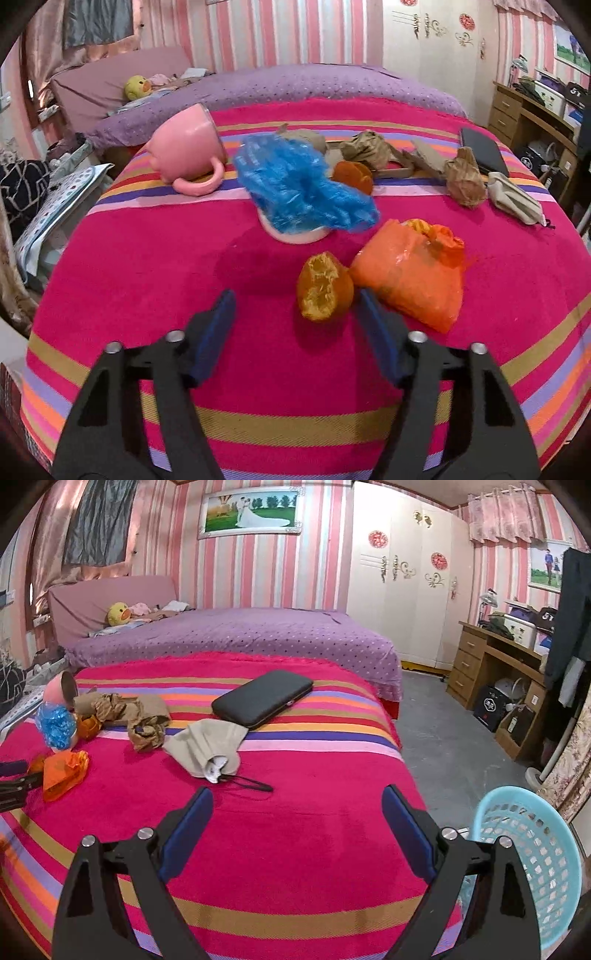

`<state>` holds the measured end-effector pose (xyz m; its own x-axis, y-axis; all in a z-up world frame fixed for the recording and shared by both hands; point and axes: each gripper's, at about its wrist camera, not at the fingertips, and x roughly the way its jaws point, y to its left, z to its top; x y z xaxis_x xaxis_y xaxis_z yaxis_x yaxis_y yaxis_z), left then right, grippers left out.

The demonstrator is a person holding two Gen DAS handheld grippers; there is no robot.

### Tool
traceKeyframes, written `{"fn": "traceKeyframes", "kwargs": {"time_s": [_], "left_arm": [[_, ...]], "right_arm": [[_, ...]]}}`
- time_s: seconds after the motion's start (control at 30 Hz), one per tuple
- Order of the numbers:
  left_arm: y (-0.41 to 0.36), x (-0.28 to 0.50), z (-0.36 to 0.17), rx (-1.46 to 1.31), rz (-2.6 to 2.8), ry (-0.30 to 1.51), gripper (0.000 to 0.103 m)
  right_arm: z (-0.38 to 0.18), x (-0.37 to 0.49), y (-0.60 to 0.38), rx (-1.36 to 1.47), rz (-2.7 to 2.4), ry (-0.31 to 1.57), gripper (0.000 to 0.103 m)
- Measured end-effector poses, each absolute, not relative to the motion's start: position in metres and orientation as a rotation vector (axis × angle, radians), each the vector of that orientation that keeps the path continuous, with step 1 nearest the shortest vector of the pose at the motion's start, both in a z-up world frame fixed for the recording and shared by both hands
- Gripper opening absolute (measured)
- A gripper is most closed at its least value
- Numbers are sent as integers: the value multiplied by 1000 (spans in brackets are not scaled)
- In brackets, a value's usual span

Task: Collect trash
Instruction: 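Grasp the orange peel with the left tool while the right tool grasps the beige cloth pouch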

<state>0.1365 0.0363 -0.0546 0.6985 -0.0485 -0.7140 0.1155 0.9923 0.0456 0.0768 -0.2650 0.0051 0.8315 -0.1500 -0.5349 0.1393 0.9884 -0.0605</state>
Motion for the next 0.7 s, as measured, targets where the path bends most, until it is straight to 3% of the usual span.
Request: {"fn": "traceKeyframes", "kwargs": {"time_s": [0.07, 0.13, 0.43, 0.7], "left_arm": [[34, 137, -54, 73, -124, 795, 41], [30, 137, -56, 73, -134, 800, 29], [46, 132, -39, 71, -43, 724, 27], [58, 141, -29, 38, 24, 689, 27]], "right_arm": [[4, 80, -261, -25, -141, 573, 90], [4, 85, -256, -31, -124, 578, 90], [-6, 117, -238, -70, -34, 649, 89], [-15, 153, -226, -77, 18, 728, 64]]}}
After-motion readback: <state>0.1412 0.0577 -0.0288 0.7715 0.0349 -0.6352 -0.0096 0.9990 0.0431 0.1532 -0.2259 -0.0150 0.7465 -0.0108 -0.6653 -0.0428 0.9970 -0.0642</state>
